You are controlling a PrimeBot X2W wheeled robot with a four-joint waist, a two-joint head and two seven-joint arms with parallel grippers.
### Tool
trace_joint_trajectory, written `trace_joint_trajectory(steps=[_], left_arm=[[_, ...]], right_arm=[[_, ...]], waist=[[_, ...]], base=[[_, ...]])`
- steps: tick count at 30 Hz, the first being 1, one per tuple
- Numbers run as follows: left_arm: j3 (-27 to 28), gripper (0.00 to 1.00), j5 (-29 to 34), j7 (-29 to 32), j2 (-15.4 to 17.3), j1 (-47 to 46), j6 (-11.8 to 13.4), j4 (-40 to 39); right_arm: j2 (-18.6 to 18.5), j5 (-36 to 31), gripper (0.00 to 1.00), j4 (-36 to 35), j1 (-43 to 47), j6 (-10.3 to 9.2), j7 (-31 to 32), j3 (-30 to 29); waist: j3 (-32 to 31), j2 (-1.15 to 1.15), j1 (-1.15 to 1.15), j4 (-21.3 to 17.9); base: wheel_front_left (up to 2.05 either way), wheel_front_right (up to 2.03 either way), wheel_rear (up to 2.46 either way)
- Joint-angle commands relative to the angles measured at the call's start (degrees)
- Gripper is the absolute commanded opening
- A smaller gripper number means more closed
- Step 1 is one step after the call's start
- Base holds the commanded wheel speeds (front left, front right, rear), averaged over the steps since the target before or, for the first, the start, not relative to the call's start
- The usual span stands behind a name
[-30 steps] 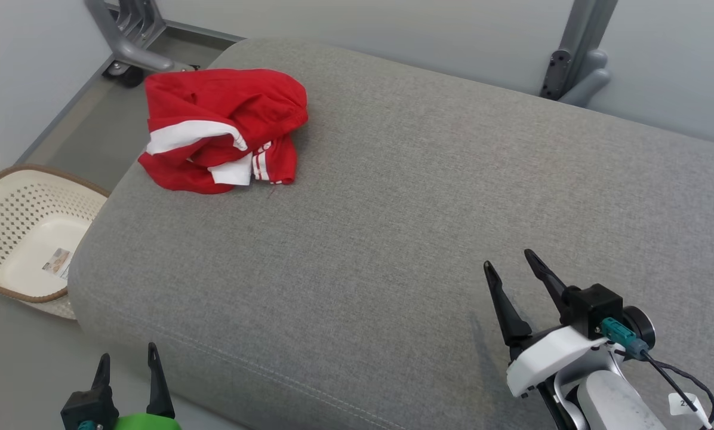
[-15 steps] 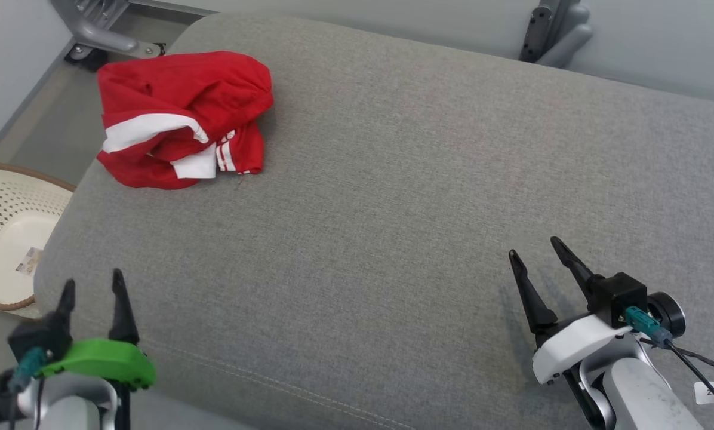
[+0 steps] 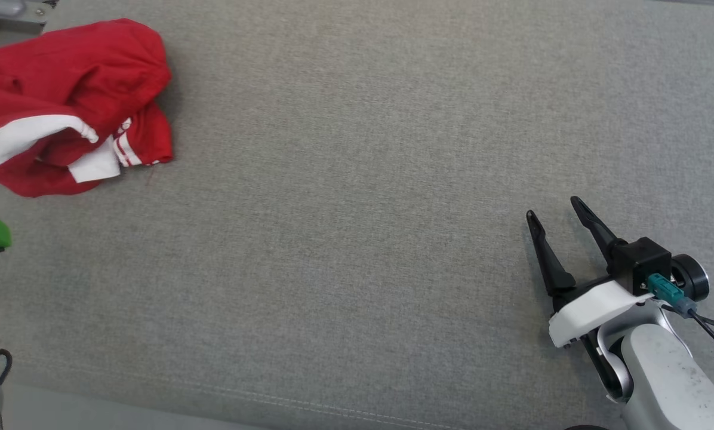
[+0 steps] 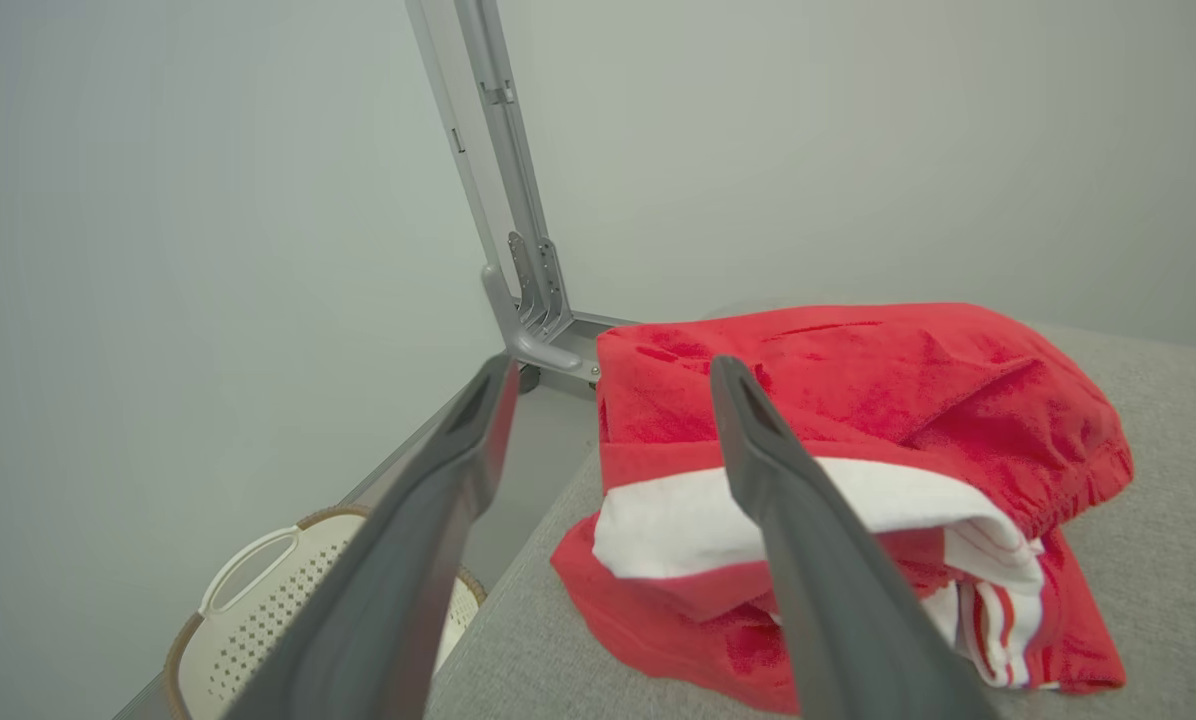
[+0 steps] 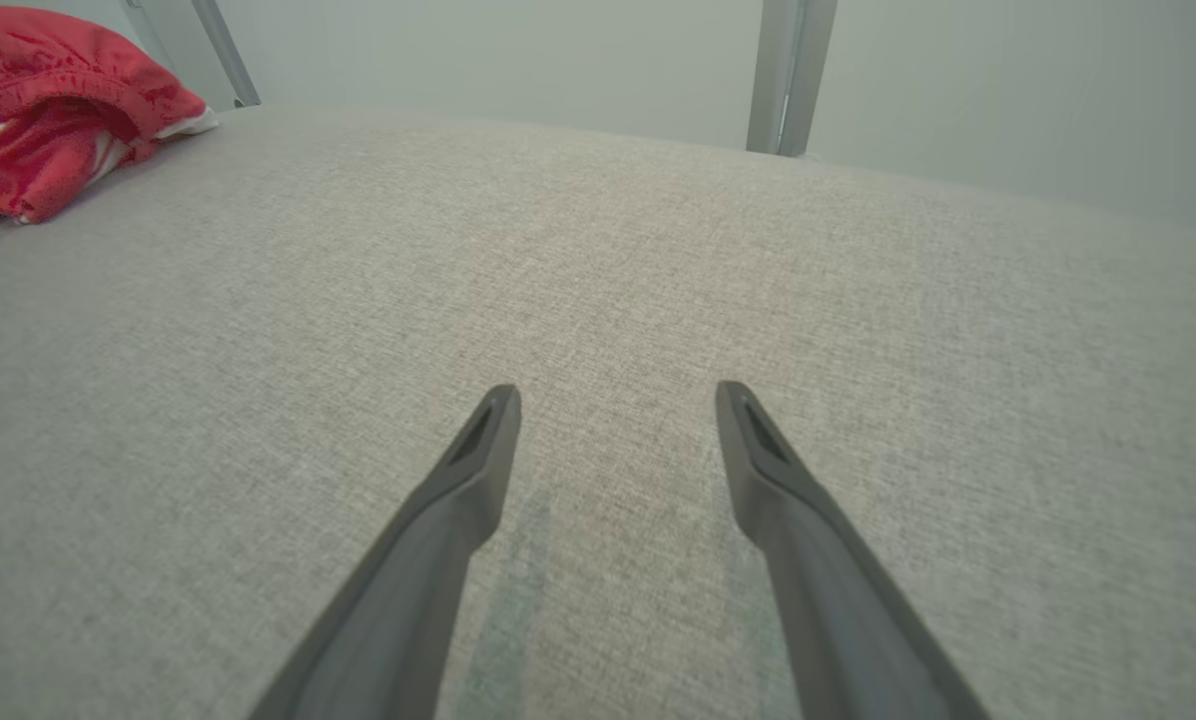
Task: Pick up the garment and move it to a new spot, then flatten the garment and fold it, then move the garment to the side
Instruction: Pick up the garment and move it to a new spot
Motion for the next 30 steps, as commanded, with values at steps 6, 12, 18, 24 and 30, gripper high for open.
trace_joint_trajectory(steps=[6,12,18,24,30], left_arm=[[-1.66,1.0,-2.24,2.7,4.71,-9.01,-0.41,9.47],[-1.9,1.0,-2.24,5.45,6.66,-12.72,1.58,15.31],[-1.31,1.0,-2.63,6.92,6.35,-14.61,6.56,19.78],[-1.42,0.0,-3.1,5.75,5.83,-15.14,7.45,21.97],[-3.47,0.0,-1.1,1.27,7.45,-15.13,6.77,20.73]], right_arm=[[-0.15,-0.1,1.0,-0.68,-1.2,-0.01,-0.17,-1.52],[-0.01,-0.15,1.0,-0.99,-1.3,-0.03,-0.16,-2.03],[0.08,-0.23,1.0,-0.86,-1.16,-0.06,-0.03,-2.41],[0.51,0.05,1.0,-0.26,-1.18,-0.06,0.02,-2.3],[1.78,0.52,1.0,0.07,-0.85,-0.04,-0.03,-1.31]], waist=[[7.47,0.0,0.0,-8.33],[9.32,0.0,0.0,-10.5],[10.09,0.0,0.0,-11.36],[9.59,0.0,0.0,-11.4],[7.56,0.0,0.0,-10.8]], base=[[0.0,0.0,0.0],[0.0,0.0,0.0],[0.0,0.0,0.0],[0.0,0.0,0.0],[0.0,0.0,0.0]])
